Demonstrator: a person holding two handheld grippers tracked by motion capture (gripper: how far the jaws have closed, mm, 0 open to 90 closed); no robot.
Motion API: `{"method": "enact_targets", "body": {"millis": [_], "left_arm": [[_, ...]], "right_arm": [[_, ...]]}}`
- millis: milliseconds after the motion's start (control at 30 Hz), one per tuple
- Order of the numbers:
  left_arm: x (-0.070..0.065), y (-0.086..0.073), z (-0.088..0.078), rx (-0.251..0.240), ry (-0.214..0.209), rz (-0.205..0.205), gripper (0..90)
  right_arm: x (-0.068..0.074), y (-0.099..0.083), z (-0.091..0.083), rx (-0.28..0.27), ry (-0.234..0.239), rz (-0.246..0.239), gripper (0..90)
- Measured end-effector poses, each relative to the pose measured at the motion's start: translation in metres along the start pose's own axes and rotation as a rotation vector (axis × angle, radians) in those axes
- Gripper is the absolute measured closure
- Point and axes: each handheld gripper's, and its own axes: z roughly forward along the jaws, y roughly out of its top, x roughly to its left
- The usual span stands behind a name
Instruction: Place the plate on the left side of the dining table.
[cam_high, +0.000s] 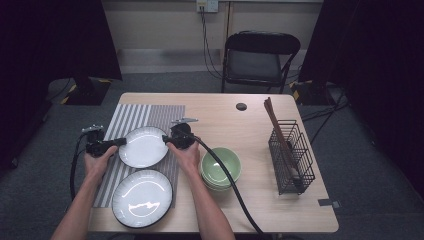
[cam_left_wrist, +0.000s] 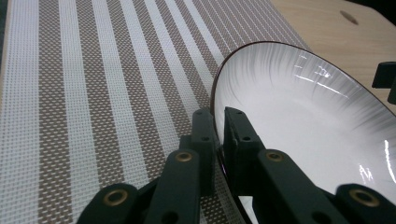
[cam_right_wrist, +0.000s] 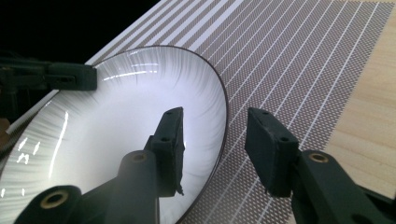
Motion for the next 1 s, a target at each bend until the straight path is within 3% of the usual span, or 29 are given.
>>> {"method": "enact_targets", "body": {"millis": [200,333,367,433,533,700,833,1000], "left_arm": [[0.0,-0.001,-0.003,0.008,0.005,0.006,83.7],[0.001,-0.004,-0.007,-0.002,-0.014,-0.003,82.0],[0.003,-0.007,-0.013,-0.029,-0.024,-0.017,82.1],[0.004,-0.009,-0.014,-0.018,-0.043,-0.023,81.5],[0.002,-0.01,-0.016,-0.011,-0.028,-0.002,80.5],[0.004,-0.008,-0.014,-0.023,-0.032,-0.03,83.0],[0.004,-0.006,-0.013,-0.023,-0.02,-0.012,83.8],[0.006,-0.005,-0.013,-0.024,-0.035,-0.044,84.6]], "right_arm": [[0.001,-0.004,0.001,0.02,-0.002,-0.017,66.6],[0.002,-0.007,0.003,0.034,0.013,-0.029,72.6],[0.003,-0.008,0.004,0.038,0.005,-0.033,73.7],[0.002,-0.009,0.005,0.04,-0.007,-0.027,78.3],[0.001,-0.009,0.007,0.041,-0.007,-0.016,79.5],[0.002,-0.006,0.009,0.032,-0.023,-0.013,82.6],[0.001,-0.005,0.011,0.022,-0.025,-0.018,83.4],[0.001,-0.005,0.011,0.018,-0.015,-0.024,83.5]]}}
